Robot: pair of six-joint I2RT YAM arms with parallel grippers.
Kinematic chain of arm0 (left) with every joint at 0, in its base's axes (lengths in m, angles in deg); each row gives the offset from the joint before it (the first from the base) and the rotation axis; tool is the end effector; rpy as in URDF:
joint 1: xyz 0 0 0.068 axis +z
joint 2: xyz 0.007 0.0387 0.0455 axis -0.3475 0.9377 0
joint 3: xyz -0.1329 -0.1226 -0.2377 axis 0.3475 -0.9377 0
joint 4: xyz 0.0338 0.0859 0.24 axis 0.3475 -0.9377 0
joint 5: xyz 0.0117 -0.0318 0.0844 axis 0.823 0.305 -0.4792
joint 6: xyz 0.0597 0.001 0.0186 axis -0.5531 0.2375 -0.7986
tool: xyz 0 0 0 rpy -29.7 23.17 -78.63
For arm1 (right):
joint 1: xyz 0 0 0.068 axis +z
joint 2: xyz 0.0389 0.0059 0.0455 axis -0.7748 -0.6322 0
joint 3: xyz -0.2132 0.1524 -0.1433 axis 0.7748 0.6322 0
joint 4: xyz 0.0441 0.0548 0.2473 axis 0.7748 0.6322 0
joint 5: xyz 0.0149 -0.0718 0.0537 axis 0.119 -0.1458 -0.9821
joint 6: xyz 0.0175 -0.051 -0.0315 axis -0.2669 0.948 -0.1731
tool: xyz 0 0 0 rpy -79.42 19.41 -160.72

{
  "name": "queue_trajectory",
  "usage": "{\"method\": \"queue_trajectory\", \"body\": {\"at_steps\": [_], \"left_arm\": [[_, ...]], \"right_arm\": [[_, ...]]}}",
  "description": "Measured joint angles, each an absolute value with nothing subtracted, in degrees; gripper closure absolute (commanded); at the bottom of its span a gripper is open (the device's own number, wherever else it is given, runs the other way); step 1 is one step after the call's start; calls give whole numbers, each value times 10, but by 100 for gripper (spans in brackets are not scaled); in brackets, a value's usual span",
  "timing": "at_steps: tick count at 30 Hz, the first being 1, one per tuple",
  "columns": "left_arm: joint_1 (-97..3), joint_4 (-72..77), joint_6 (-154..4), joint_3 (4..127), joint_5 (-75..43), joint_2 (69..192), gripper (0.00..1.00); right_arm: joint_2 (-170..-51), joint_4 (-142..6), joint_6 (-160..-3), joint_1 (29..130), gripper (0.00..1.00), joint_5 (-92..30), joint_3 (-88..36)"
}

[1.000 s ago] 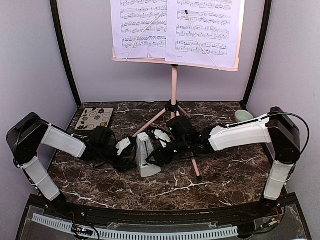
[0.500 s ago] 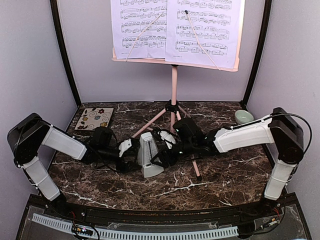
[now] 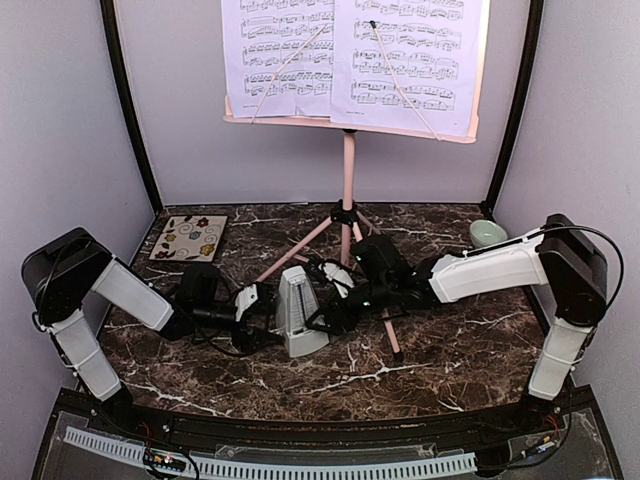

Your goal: Set up the instrument practice props

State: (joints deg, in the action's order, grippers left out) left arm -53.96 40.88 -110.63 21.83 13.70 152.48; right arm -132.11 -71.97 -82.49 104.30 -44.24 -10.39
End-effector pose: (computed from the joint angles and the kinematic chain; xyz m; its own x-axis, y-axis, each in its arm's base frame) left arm 0.2322 -0.1899 0.1455 0.0033 0.3851 -0.9229 0.9725 0.2138 0.0927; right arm 0.2202 0.3265 0.2053 -0.4960 -0.4547 -0.7397 -0.8566 0.3955 0.3313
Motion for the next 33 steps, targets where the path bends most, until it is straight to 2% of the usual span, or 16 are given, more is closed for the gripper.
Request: {"method": "queue_trajectory", "body": {"at_steps": [5,13,18,26,31,32,33], "left_arm": [[-538,439,-1108,216,138,1546,20],[-526,448,-1122,217,142,1578,31],[-517,442,-1127,217,138,1582,49],[-508,431,-1128,217,139,1581,66],[-507,422,-1127,215,142,1567,68],[-507,421,-1126,213,141,1560,65],[-507,421,-1126,213,141,1553,54]], "right_arm": [[-1321,-716,-818,1039,43,-456,-104],[-1326,-710,-812,1038,44,-464,-112],[-1333,-703,-808,1038,45,-468,-121],[-1342,-699,-808,1036,46,-476,-131],[-1350,-698,-808,1036,46,-477,-141],[-1351,-699,-808,1036,46,-477,-141],[-1352,-701,-809,1036,46,-477,-141]]}}
